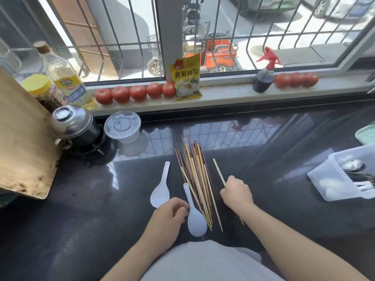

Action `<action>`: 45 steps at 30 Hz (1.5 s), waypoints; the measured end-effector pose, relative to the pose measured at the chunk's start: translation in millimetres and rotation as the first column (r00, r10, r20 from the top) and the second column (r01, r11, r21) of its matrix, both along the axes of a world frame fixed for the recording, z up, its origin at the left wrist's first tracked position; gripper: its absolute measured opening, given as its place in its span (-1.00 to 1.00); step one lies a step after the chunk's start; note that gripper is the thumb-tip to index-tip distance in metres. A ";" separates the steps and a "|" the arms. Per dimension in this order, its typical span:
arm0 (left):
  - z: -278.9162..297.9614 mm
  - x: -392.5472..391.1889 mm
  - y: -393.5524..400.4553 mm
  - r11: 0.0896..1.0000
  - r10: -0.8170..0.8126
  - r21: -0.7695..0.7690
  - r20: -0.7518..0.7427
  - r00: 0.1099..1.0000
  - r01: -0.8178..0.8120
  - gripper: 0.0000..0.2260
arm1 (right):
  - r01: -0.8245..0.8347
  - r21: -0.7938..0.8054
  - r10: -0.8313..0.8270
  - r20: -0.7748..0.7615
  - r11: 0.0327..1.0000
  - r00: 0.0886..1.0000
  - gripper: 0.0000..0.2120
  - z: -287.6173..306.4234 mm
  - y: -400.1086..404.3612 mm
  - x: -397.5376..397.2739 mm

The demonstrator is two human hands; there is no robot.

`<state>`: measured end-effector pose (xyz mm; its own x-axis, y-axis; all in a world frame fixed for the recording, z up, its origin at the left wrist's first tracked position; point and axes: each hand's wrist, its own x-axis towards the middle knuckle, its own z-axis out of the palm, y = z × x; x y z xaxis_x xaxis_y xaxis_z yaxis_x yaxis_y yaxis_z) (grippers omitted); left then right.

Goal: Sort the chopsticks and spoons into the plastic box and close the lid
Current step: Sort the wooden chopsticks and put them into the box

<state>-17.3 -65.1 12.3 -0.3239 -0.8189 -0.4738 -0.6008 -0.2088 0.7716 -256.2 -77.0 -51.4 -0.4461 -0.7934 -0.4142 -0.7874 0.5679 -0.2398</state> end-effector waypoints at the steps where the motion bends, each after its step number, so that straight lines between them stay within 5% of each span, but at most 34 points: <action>1: -1.0 1.9 -1.9 0.978 -0.019 -0.208 0.018 1.000 0.022 -0.83 | -0.064 -0.063 0.065 0.009 0.996 0.998 -0.96 10.9 0.1 -1.4; 3: -8.5 6.0 -10.2 0.752 -0.158 -0.624 0.145 0.977 0.214 -0.75 | -0.320 -0.165 0.333 0.056 0.933 0.941 -0.97 34.6 6.1 4.2; 5: -17.8 5.9 -18.1 0.547 -0.308 -0.680 0.380 0.872 0.489 -0.63 | -0.634 -0.280 0.669 0.044 0.721 0.742 -0.92 54.8 15.1 18.3; 7: -19.1 -0.8 -13.6 0.615 -0.395 -0.454 0.530 0.750 0.644 -0.73 | -0.775 -0.380 0.814 -0.088 0.506 0.574 -0.88 62.4 21.7 31.7; 9: -24.6 1.3 -8.2 0.856 -0.339 -0.205 0.472 0.814 0.475 -0.89 | -0.769 -0.507 0.750 -0.309 0.390 0.585 -0.88 50.3 20.3 33.6; 10: -30.0 6.7 -6.9 0.969 -0.189 -0.085 0.344 0.920 0.231 -0.86 | -0.709 -0.565 0.663 -0.342 0.421 0.666 -0.91 40.5 18.9 32.5; 12: -32.8 21.4 -6.9 0.953 0.200 0.207 0.115 0.973 -0.220 -0.77 | -0.488 -0.564 0.456 -0.211 0.666 0.865 -0.97 24.6 18.4 28.6; 14: -27.0 29.7 -5.3 0.833 0.427 0.390 -0.003 0.904 -0.392 -0.72 | -0.223 -0.243 0.230 -0.002 0.944 0.973 -0.91 0.3 24.9 27.6; 15: -22.9 30.7 -2.6 0.813 0.471 0.416 -0.058 0.880 -0.408 -0.72 | -0.184 -0.061 0.186 0.027 0.981 0.982 -0.88 -9.7 31.2 29.8; 17: -16.1 28.9 3.5 0.852 0.458 0.338 -0.112 0.882 -0.400 -0.72 | -0.145 0.114 0.144 0.022 0.983 0.989 -0.82 -23.8 43.4 34.4; 21: -18.7 28.1 6.0 0.952 0.299 0.077 -0.017 0.954 -0.297 -0.75 | -0.035 0.155 0.025 0.066 0.987 0.998 -0.79 -34.1 52.2 36.8; 26: -20.6 21.1 3.7 0.958 0.284 0.057 -0.012 0.959 -0.283 -0.76 | -0.081 0.234 0.074 0.038 0.969 0.997 -0.76 -27.9 57.5 33.4; 32: -18.0 12.5 4.7 0.973 0.213 0.101 -0.025 0.977 -0.210 -0.80 | 0.036 0.225 -0.066 0.129 0.974 0.989 -0.89 -12.7 63.1 30.7; 36: -15.4 11.8 10.9 0.953 0.261 0.191 -0.138 0.955 -0.233 -0.79 | 0.323 -0.074 -0.283 0.327 0.944 0.902 -0.90 25.8 73.2 9.1; 40: -9.1 9.7 14.0 0.956 0.276 0.160 -0.197 0.941 -0.247 -0.79 | 0.594 -0.465 -0.219 0.635 0.657 0.740 -0.86 83.2 72.4 -18.0; 43: -11.9 7.2 14.7 0.957 0.291 0.065 -0.185 0.938 -0.284 -0.78 | 0.668 -0.507 -0.089 0.757 0.544 0.647 -0.80 108.5 53.9 -26.9; 45: -12.1 5.5 14.0 0.958 0.275 -0.036 -0.143 0.951 -0.283 -0.77 | 0.631 -0.506 -0.045 0.758 0.588 0.650 -0.76 114.6 41.0 -19.8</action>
